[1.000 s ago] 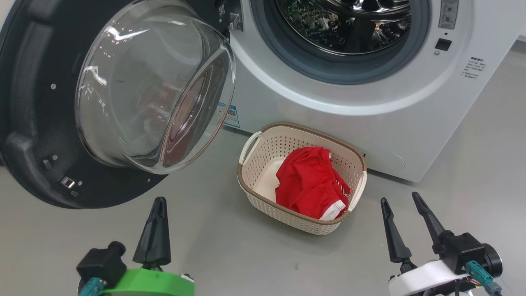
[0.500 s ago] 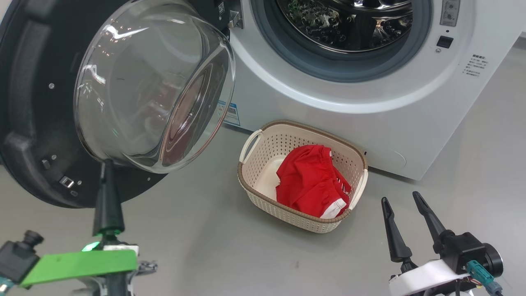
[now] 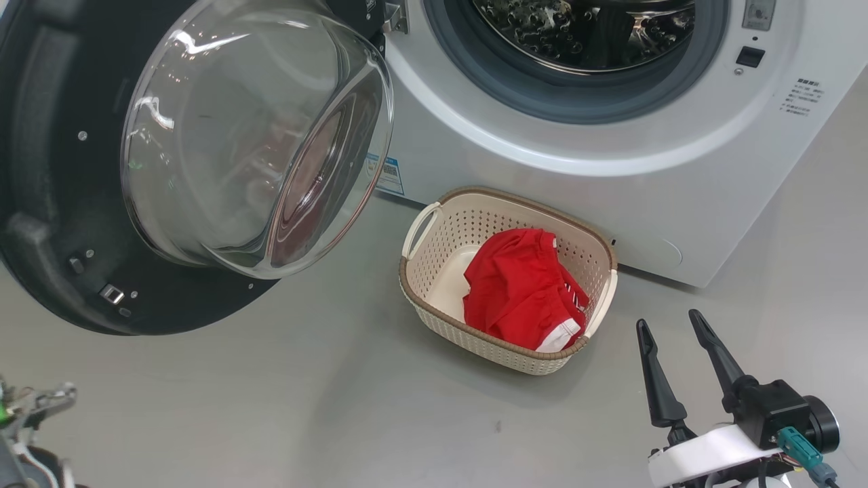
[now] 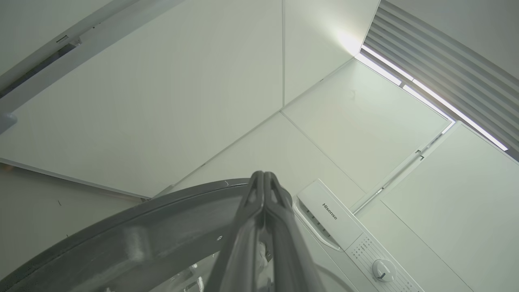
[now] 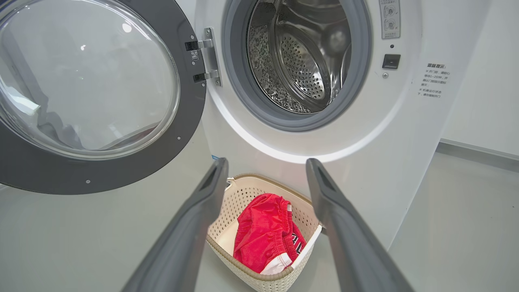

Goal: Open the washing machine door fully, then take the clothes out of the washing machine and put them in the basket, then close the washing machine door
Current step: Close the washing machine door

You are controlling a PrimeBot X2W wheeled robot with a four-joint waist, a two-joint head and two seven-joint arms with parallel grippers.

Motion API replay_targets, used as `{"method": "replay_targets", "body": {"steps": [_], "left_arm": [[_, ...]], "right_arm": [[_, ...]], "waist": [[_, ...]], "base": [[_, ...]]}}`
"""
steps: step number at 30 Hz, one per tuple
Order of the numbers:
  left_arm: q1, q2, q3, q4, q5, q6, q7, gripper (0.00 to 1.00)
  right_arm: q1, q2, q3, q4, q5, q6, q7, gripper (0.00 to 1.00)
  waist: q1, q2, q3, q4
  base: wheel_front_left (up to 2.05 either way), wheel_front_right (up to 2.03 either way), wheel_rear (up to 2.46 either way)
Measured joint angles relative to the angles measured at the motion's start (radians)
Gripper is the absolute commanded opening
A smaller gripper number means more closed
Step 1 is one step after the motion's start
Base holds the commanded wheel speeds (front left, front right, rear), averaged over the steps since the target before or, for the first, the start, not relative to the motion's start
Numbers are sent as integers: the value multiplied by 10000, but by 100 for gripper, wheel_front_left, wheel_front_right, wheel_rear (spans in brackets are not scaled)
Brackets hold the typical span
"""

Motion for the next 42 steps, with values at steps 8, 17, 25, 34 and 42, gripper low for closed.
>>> {"method": "replay_targets", "body": {"steps": [8, 17, 25, 34, 42], "left_arm": [[-412, 972, 635, 965, -1055, 40, 391, 0], [-548, 2128, 805, 2614, -2238, 679, 2040, 0], [-1065, 2690, 943, 3866, -3033, 1292, 3103, 0], [-1462, 2719, 1233, 4915, -3724, 1429, 3668, 0], [-1787, 2748, 1037, 5436, -3789, 1434, 4057, 0]], "right_arm": [[-18, -98, 4, -6, -13, 10, 0, 100], [-169, -213, 82, -102, -88, 46, 2, 100], [-245, -347, 125, -169, -92, 111, 90, 100], [-451, -548, 194, -345, -104, 203, 192, 100], [-614, -715, 157, -495, -104, 282, 280, 100]], "waist": [[0, 0, 183, 51], [0, 0, 368, -18], [0, 0, 631, -162], [0, 0, 941, -400], [0, 0, 1295, -619]], "base": [[0, 0, 0], [0, 0, 0], [0, 0, 0], [0, 0, 0], [0, 0, 0]]}}
